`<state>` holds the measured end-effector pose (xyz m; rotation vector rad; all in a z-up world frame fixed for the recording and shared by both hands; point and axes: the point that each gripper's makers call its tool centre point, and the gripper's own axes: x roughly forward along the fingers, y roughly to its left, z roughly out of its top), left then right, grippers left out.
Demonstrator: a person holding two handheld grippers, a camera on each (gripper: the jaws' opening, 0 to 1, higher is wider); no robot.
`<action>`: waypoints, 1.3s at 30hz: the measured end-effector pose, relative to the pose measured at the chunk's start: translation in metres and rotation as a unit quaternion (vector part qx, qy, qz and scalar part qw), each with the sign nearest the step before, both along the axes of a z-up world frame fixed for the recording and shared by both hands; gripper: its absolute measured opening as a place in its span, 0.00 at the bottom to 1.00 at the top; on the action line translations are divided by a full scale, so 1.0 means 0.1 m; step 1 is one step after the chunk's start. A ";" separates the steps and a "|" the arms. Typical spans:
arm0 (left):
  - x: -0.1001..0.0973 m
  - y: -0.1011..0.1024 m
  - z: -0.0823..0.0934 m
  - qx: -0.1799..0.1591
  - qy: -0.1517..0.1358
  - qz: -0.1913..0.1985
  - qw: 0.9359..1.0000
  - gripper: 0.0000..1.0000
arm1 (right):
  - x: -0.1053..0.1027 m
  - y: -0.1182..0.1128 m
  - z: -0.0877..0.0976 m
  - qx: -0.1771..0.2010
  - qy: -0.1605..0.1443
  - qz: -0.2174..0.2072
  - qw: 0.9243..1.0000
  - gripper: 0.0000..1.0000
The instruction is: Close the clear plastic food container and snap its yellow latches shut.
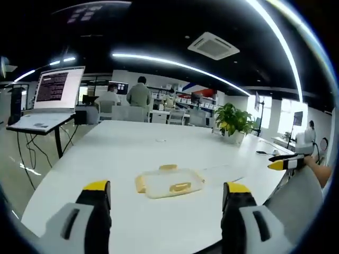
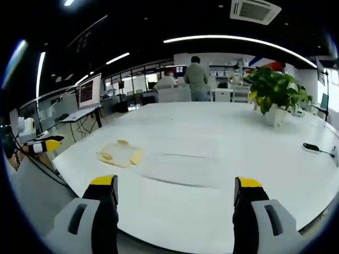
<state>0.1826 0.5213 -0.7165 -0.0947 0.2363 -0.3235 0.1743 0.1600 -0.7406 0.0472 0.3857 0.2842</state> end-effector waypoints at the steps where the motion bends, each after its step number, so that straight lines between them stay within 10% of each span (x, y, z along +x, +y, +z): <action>1: 0.00 0.00 0.00 0.000 0.000 0.000 1.000 0.84 | 0.00 0.00 0.00 0.000 0.000 0.000 1.000 0.88; 39: 0.00 0.00 0.00 -0.002 0.002 -0.001 1.000 0.81 | -0.02 0.05 0.02 0.006 -0.003 0.002 1.000 0.86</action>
